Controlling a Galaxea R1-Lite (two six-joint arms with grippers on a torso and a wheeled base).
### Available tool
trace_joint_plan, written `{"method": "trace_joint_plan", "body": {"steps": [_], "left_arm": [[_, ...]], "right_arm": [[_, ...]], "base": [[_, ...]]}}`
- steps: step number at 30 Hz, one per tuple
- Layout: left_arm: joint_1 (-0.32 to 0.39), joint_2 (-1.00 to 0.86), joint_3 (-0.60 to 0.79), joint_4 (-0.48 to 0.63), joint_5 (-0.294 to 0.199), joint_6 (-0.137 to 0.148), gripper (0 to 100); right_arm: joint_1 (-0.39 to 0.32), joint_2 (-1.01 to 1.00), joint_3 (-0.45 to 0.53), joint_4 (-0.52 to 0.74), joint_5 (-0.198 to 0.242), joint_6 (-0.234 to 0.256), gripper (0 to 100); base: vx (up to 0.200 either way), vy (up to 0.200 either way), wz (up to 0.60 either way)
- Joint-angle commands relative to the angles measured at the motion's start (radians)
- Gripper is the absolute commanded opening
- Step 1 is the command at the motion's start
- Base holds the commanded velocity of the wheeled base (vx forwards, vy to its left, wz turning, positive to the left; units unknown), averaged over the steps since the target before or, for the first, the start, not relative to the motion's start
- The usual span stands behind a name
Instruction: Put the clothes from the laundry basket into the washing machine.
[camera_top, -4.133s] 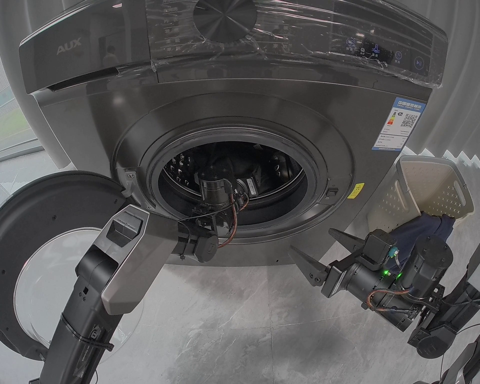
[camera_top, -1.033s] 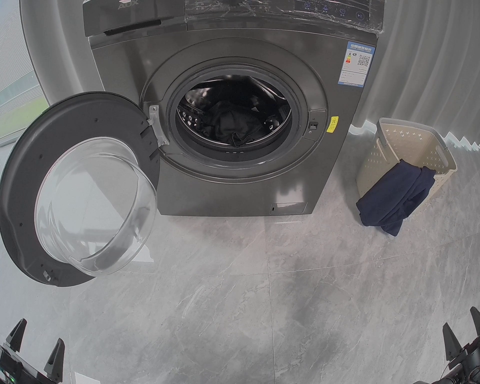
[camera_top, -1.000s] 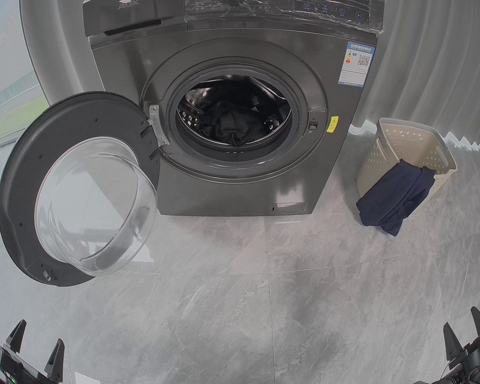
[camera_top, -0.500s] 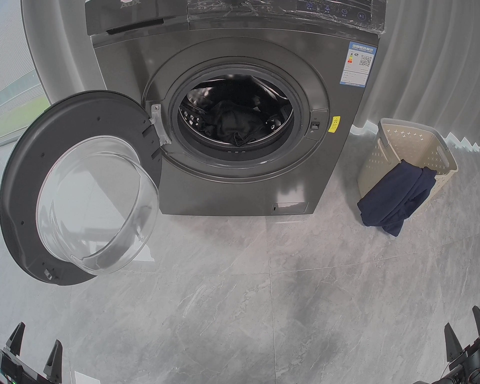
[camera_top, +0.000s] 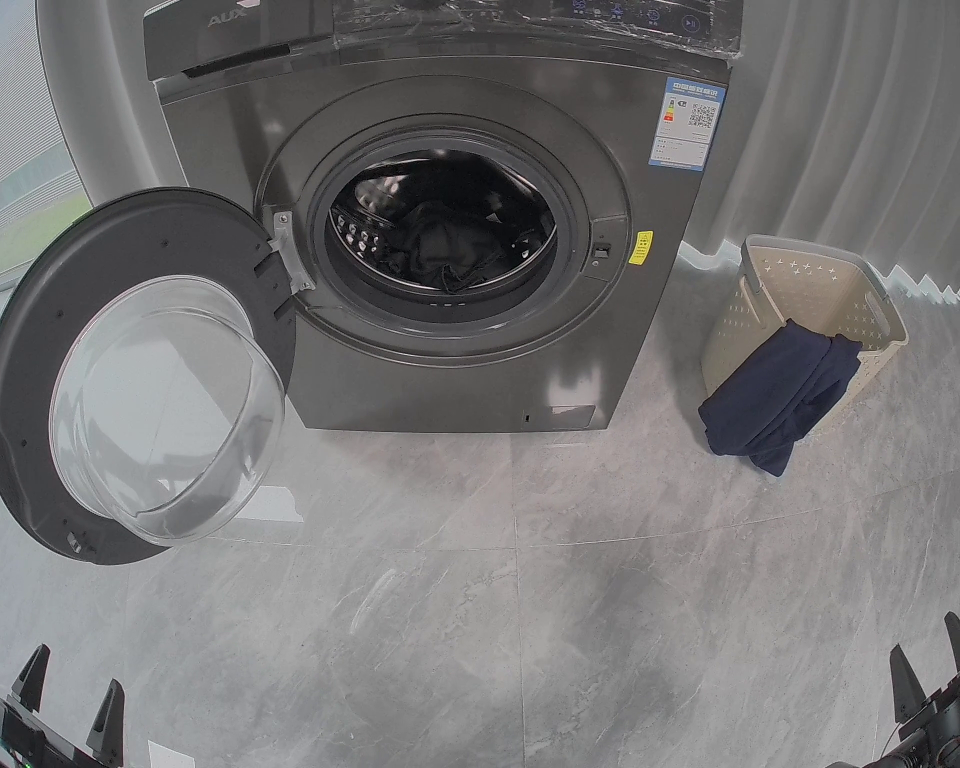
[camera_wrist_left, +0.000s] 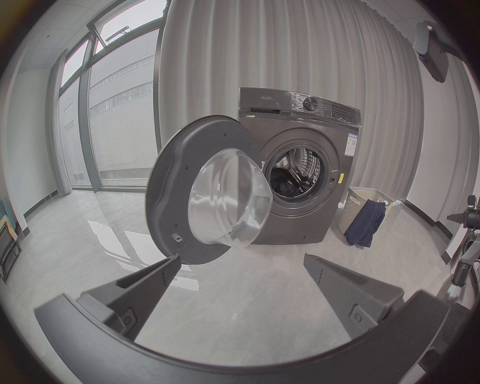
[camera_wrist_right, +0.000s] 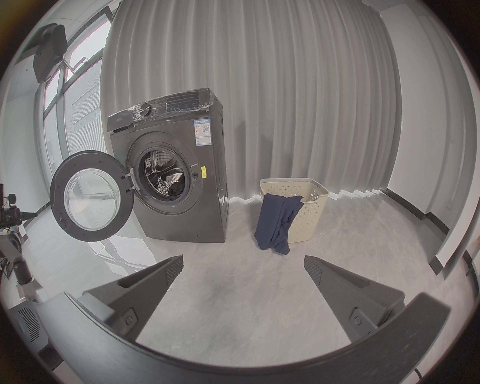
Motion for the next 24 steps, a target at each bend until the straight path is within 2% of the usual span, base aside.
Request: {"method": "trace_joint_plan", "body": {"steps": [1,11,17,24], "left_arm": [[0.0,-0.005,0.016,0.0,0.0,-0.002,100],[0.0,-0.003,0.018,0.0,0.001,0.009,100],[0.0,-0.005,0.018,0.0,0.006,-0.004,100],[0.0,-0.005,0.018,0.0,0.011,-0.002,100]], "right_arm": [[-0.001,-0.011,0.017,-0.001,0.003,-0.005,100],[0.002,-0.011,0.017,0.004,0.003,-0.011,100],[0.002,-0.011,0.017,0.004,0.003,-0.011,100],[0.002,-0.011,0.017,0.004,0.003,-0.011,100]], "base": [[0.0,-0.2,0.0],[0.0,-0.2,0.0],[0.0,-0.2,0.0],[0.0,-0.2,0.0]]}}
